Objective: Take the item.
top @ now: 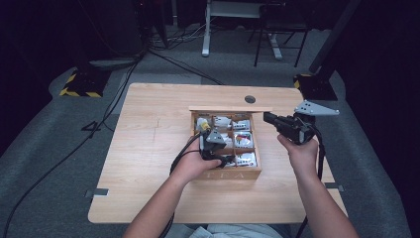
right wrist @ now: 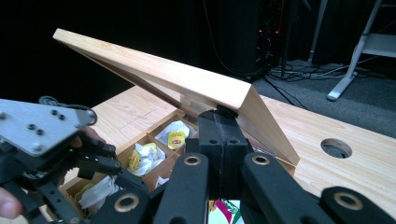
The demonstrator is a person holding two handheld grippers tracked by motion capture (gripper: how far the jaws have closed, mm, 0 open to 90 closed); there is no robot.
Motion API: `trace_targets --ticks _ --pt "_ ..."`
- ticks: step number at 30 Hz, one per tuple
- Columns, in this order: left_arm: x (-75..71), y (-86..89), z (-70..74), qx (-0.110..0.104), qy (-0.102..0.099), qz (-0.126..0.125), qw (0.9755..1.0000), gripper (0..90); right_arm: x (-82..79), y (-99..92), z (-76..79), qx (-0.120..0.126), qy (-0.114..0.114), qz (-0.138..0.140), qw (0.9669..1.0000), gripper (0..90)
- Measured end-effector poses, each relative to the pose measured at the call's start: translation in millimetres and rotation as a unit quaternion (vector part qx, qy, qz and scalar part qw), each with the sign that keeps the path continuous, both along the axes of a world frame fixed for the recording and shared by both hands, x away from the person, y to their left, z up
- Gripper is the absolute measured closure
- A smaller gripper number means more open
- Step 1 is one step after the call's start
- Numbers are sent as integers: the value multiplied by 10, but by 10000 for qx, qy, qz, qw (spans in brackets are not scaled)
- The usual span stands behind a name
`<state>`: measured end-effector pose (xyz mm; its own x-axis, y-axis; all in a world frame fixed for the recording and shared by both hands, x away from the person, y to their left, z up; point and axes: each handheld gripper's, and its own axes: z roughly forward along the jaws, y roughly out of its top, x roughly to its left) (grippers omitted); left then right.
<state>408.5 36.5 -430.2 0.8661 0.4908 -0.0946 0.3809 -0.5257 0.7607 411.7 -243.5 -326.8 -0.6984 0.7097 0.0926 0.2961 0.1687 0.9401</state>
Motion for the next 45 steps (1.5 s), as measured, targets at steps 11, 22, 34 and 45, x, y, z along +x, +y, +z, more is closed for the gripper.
trace_targets --ticks 11,22,34,45 --pt "21 -58 -96 532 166 159 9983 621 -4 1 2 -12 -13 -2 10000 898" --pt "29 -72 -127 521 345 64 9980 807 -5 -4 -2 4 10 26 10000 898" --pt "23 -45 -66 472 278 2 9985 900 -6 -4 -3 9 14 28 10000 898" --pt "-12 10 105 198 94 -19 9998 900 4 -8 -2 5 -7 40 10000 898"
